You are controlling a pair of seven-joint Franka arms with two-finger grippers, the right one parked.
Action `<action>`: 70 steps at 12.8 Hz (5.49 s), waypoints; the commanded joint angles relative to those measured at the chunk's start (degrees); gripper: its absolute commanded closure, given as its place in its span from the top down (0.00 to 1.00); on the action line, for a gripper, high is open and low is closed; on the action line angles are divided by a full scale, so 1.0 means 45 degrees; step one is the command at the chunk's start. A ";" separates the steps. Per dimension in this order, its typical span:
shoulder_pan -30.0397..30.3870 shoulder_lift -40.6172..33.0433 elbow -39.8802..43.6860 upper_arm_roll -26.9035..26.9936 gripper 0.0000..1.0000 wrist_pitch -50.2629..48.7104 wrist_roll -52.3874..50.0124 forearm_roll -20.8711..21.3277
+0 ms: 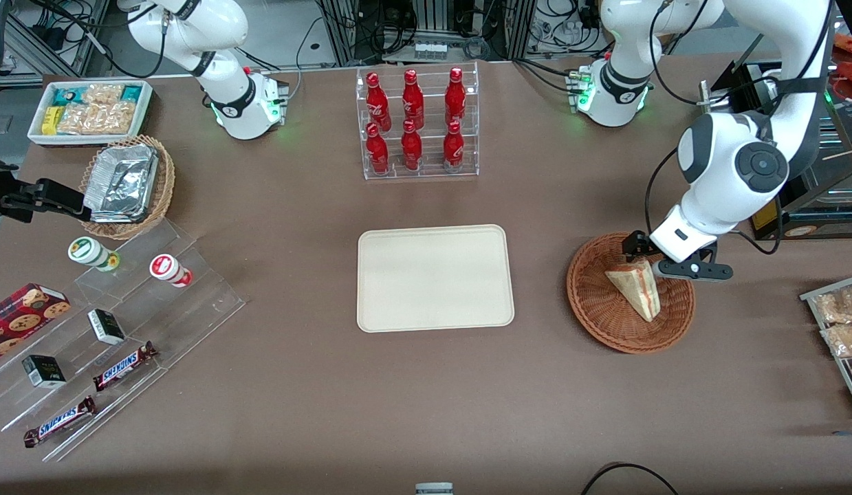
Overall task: Place sandwich from basket to tray
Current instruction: 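Lower the left gripper and close it on the wrapped sandwich, then lift the sandwich and carry it with the left gripper over the cream tray, then lower the sandwich onto the tray and open the left gripper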
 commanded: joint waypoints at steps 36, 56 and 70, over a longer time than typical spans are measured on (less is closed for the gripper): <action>-0.3463 0.4383 0.6454 -0.1154 0.00 -0.3274 -0.9299 0.0095; -0.8506 0.9308 1.1321 -0.1057 0.00 -0.3216 -1.4690 0.1306; -0.5738 0.7555 1.3529 -0.1095 1.00 -0.7293 -1.2758 0.1150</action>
